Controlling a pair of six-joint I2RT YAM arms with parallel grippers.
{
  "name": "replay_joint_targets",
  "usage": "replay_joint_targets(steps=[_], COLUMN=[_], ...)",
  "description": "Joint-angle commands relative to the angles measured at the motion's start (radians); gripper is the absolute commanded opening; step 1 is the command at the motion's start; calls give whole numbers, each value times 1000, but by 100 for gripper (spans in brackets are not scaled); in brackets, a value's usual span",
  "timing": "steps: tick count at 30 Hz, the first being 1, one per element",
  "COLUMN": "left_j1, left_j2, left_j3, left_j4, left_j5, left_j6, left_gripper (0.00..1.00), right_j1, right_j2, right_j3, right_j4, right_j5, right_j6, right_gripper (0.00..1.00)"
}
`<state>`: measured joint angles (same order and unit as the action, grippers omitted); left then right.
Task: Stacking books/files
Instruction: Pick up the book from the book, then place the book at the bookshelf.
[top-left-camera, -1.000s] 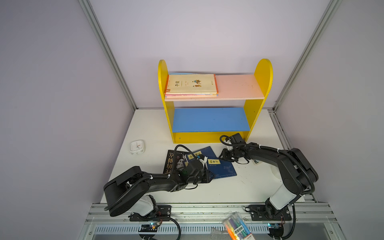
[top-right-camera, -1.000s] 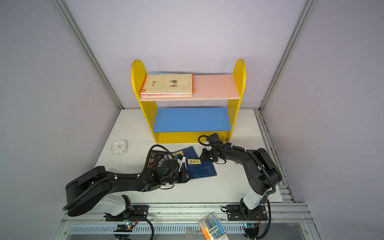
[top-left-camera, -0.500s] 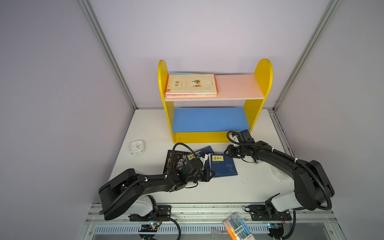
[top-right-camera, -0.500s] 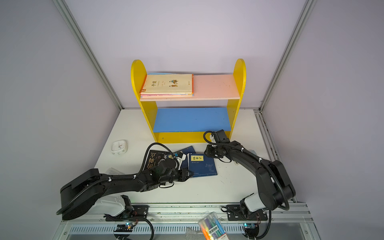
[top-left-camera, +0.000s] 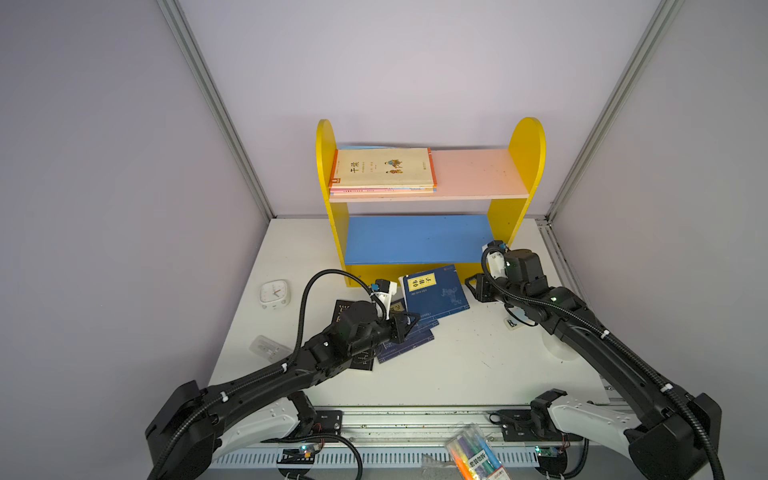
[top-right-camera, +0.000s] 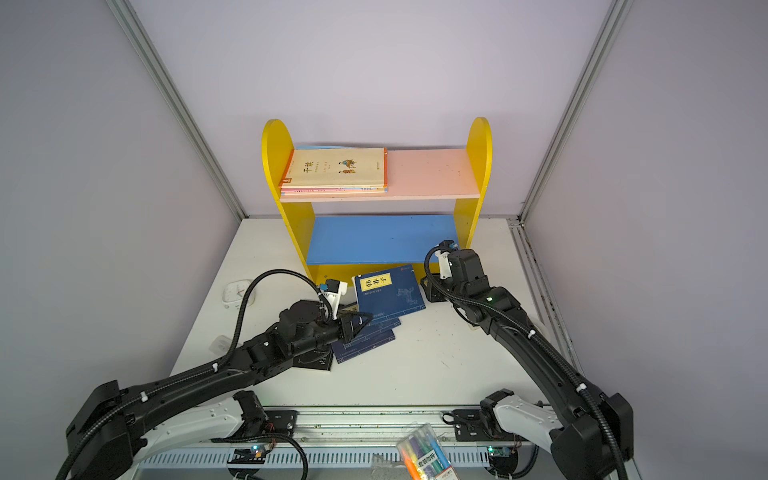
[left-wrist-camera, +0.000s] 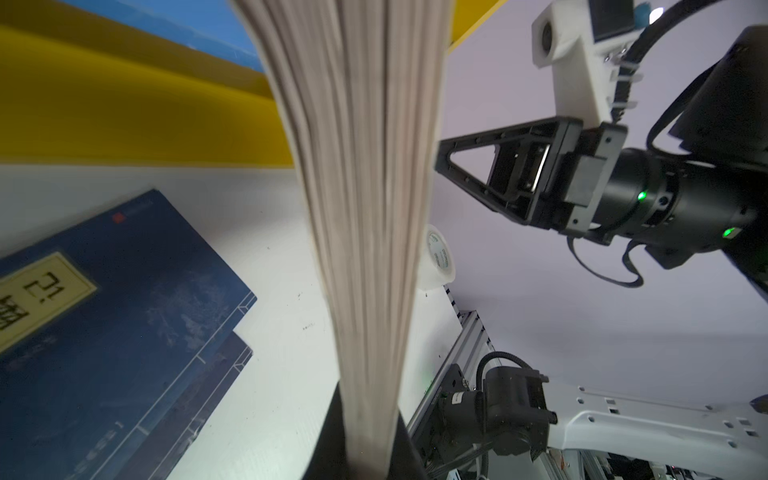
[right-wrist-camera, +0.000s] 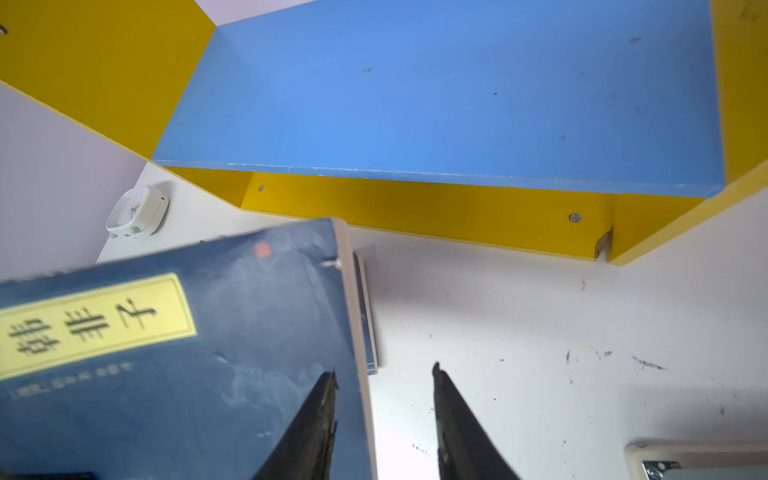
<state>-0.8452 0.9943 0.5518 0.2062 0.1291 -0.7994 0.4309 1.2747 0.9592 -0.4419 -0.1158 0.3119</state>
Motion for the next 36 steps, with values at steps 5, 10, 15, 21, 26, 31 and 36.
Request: replay_joint_targets(steps=[5, 10, 15, 21, 26, 31, 36], left_j1=[92, 172, 210, 229, 246, 272, 308], left_j2=[-128, -132, -62, 63, 182, 294, 374], left_j3=[26, 44, 85, 138, 192, 250, 273], left_j4=[-90, -84, -67, -14, 62, 91, 110], left_j5=[27, 65, 55, 18, 21, 29, 29], left_j6=[70, 58, 33, 25, 33, 40, 19], left_gripper=[0, 0, 0, 0, 0, 0, 0], right_j1=[1, 0, 0, 0, 2, 3, 23], right_j2=[-45, -77, -102, -117, -112, -89, -66], right_j3=[-6, -15, -46, -93, -117, -117, -113], right_j4=[62, 66, 88, 149, 198, 235, 303], right_j5=[17, 11, -1, -30, -47, -77, -88], right_j6=[-34, -50, -53, -61, -63, -96, -153], right_gripper=[43, 43, 43, 43, 44, 47, 54])
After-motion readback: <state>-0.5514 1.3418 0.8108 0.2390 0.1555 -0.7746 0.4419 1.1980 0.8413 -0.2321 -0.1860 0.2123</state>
